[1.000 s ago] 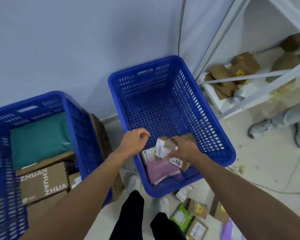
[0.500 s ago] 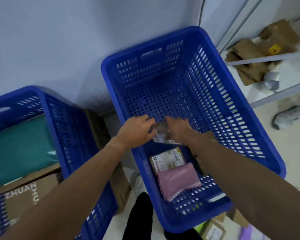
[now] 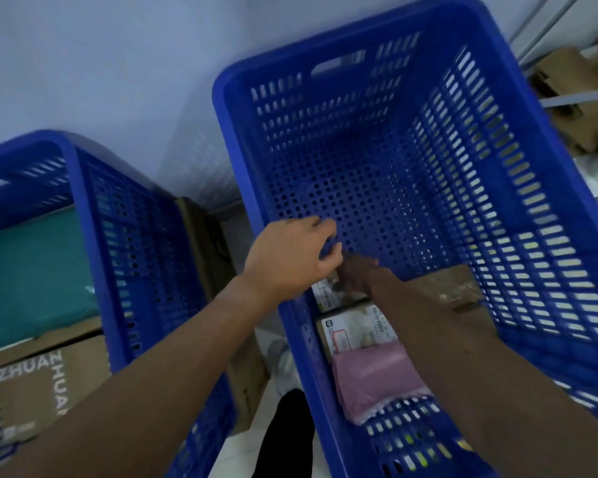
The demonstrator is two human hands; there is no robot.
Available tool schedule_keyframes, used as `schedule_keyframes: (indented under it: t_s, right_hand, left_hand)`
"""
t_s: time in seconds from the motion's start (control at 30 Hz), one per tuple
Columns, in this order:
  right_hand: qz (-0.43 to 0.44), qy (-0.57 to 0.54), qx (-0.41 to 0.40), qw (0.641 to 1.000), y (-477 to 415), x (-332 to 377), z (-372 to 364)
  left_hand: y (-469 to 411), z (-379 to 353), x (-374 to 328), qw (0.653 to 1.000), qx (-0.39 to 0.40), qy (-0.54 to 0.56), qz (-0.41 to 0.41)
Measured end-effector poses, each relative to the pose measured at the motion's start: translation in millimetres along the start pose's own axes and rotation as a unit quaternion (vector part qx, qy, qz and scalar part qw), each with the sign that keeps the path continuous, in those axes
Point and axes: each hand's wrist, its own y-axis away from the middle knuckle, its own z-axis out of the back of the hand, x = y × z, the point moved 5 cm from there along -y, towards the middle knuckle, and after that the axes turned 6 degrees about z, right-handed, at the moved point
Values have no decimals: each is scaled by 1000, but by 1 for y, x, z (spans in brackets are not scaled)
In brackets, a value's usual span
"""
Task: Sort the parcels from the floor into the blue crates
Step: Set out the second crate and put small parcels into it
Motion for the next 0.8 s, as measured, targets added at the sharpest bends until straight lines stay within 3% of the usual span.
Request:
schedule_keyframes:
  t_s: [0.17, 0.5, 0.6, 0.7, 0.8]
  right_hand:
    - [9, -36, -58, 998, 7, 3, -15]
    - [17, -172, -191, 966, 93, -8, -15]
    - [13, -140, -190, 972, 147, -18, -17]
    - [-16, -109, -178, 978, 209, -31, -13]
    - [-38, -86, -179, 979, 267, -38, -8]
  left_hand:
    - [1, 0, 0, 1000, -10, -14, 1]
    - [0, 2, -3, 996, 49, -73, 26]
    - [6, 9, -13, 991, 75, 9, 107]
    - [29, 23, -39, 964, 135, 126, 193]
    - [64, 49, -67, 943, 144, 178, 243]
